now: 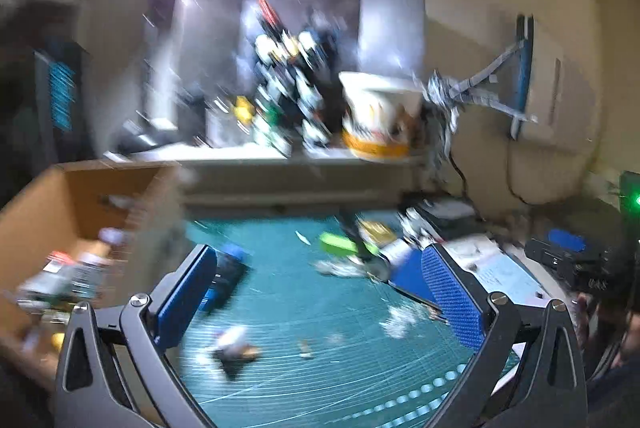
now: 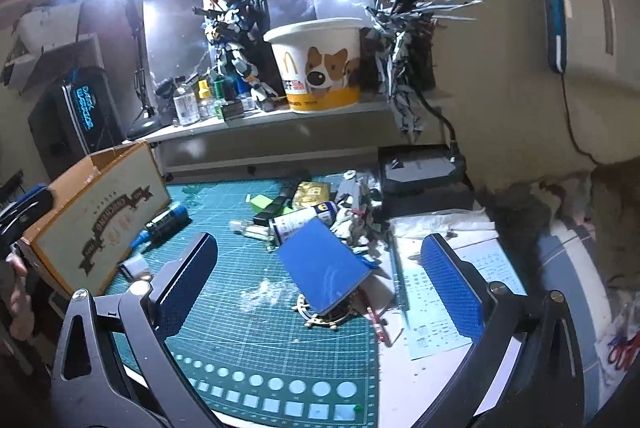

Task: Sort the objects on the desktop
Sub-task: 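Reach the left tool to the black round hairbrush and close on it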

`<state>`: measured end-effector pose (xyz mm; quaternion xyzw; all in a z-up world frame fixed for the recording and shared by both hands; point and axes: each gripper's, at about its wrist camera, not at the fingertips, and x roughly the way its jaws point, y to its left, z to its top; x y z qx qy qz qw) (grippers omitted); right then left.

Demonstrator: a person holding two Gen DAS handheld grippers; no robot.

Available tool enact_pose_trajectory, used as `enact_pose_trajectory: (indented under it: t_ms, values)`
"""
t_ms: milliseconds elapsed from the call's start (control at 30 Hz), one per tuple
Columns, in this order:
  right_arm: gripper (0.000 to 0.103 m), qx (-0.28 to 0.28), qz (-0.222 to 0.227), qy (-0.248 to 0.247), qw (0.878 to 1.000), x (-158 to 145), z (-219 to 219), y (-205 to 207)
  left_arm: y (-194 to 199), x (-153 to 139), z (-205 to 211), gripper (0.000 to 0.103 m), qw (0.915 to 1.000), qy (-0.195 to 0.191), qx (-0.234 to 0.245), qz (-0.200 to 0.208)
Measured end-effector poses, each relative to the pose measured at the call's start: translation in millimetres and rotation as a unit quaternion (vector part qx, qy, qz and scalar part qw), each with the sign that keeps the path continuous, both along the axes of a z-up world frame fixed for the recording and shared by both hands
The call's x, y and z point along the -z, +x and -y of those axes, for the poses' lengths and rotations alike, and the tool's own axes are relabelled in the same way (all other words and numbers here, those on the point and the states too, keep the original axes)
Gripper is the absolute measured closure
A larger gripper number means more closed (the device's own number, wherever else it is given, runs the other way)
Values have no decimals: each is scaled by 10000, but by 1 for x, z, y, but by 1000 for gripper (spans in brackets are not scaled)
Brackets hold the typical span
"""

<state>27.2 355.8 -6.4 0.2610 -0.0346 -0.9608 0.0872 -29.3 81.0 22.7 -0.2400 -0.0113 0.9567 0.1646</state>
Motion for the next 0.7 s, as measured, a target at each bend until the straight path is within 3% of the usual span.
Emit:
enact_pose_trajectory:
  t_ms: [200,333,400,533,700]
  values:
    - [0,-59,16,7,10000,3,-6,-2,-102,52,-66,2,9945,-510,182,901]
    - [0,-137,83,76,9998,7,-9,-4,-152,81,-96,27,9878,-567,290,1422]
    - [0,-181,125,122,9997,11,-11,-7,-171,91,-108,32,9845,-639,319,1602]
    - [0,-268,224,149,9993,22,-16,-12,-213,103,-122,34,9798,-583,429,1865]
    - [0,-301,398,-19,9988,38,-28,-20,-268,116,-133,34,9722,-349,243,2301]
